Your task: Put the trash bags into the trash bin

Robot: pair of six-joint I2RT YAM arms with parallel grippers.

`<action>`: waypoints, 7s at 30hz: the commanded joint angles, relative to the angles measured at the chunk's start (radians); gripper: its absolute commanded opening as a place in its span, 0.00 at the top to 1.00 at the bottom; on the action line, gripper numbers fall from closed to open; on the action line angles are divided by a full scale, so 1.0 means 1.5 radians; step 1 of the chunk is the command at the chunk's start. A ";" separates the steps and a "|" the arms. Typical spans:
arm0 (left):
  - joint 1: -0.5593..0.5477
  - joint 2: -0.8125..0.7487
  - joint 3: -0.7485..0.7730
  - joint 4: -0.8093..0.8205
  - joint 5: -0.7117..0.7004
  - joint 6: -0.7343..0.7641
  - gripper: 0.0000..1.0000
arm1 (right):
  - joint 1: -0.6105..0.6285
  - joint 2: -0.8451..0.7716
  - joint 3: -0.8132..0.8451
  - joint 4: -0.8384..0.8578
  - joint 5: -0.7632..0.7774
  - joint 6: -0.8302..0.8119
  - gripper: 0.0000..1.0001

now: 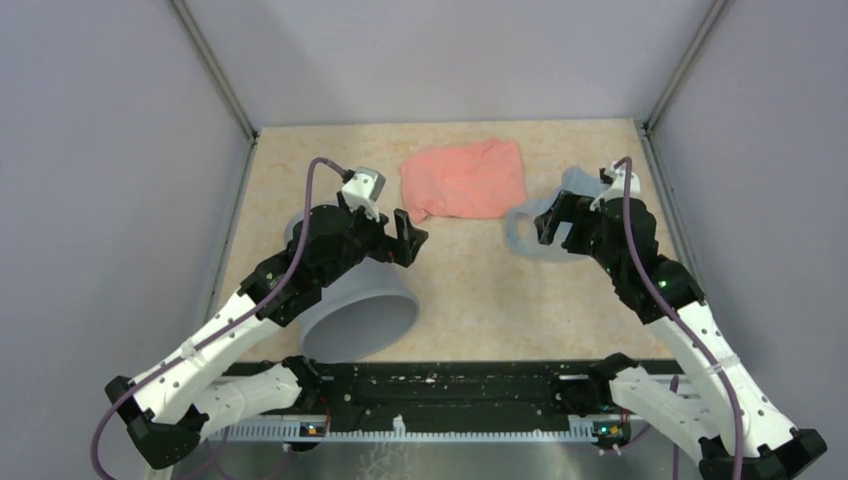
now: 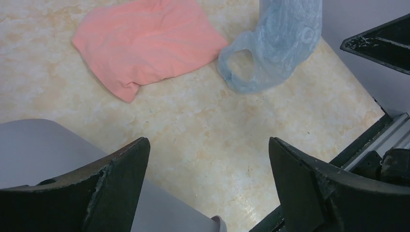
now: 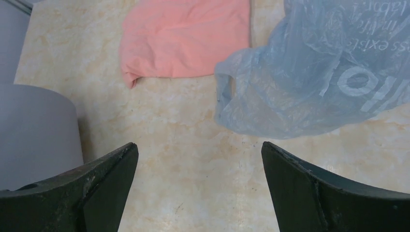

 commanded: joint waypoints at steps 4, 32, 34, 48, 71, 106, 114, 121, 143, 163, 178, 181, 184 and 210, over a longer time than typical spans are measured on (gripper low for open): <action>-0.002 -0.012 0.028 0.005 -0.023 0.004 0.01 | -0.004 -0.067 -0.016 0.046 -0.017 -0.017 0.01; -0.002 -0.041 0.039 -0.020 0.009 0.016 0.02 | 0.195 -0.073 -0.209 0.316 -0.086 -0.053 0.01; -0.002 -0.039 0.042 -0.023 0.011 0.016 0.01 | 0.245 -0.065 -0.222 0.343 -0.038 -0.069 0.01; -0.002 -0.048 0.049 -0.044 0.010 0.011 0.02 | 0.317 -0.023 -0.392 0.588 -0.024 -0.109 0.02; -0.003 -0.042 0.072 -0.060 0.008 0.011 0.01 | 0.467 0.232 -0.453 0.952 0.011 -0.187 0.01; -0.002 -0.038 0.111 -0.094 0.006 0.010 0.02 | 0.545 0.683 -0.239 1.351 0.223 -0.148 0.12; -0.002 -0.036 0.111 -0.094 0.009 0.004 0.01 | 0.545 0.674 -0.235 1.336 0.244 -0.151 0.65; -0.002 -0.045 0.117 -0.092 0.008 0.003 0.02 | 0.545 0.616 -0.239 1.268 0.261 -0.153 0.95; -0.002 -0.091 0.188 0.025 0.033 0.029 0.01 | 0.472 0.243 -0.081 0.457 0.230 -0.083 1.00; -0.003 -0.107 0.170 0.112 -0.026 0.050 0.01 | 0.436 0.287 0.220 -0.017 0.143 -0.110 1.00; -0.003 -0.122 0.164 0.151 -0.074 0.088 0.01 | 0.328 0.467 0.447 -0.171 0.026 -0.106 1.00; -0.002 -0.144 0.149 0.134 -0.025 0.093 0.01 | 0.304 0.522 0.498 -0.177 0.002 -0.109 1.00; -0.002 -0.167 0.139 0.107 0.003 0.094 0.01 | 0.276 0.559 0.541 -0.177 -0.027 -0.108 1.00; -0.003 -0.271 0.018 -0.002 0.057 0.036 0.01 | 0.249 0.892 0.943 -0.266 -0.054 -0.074 0.61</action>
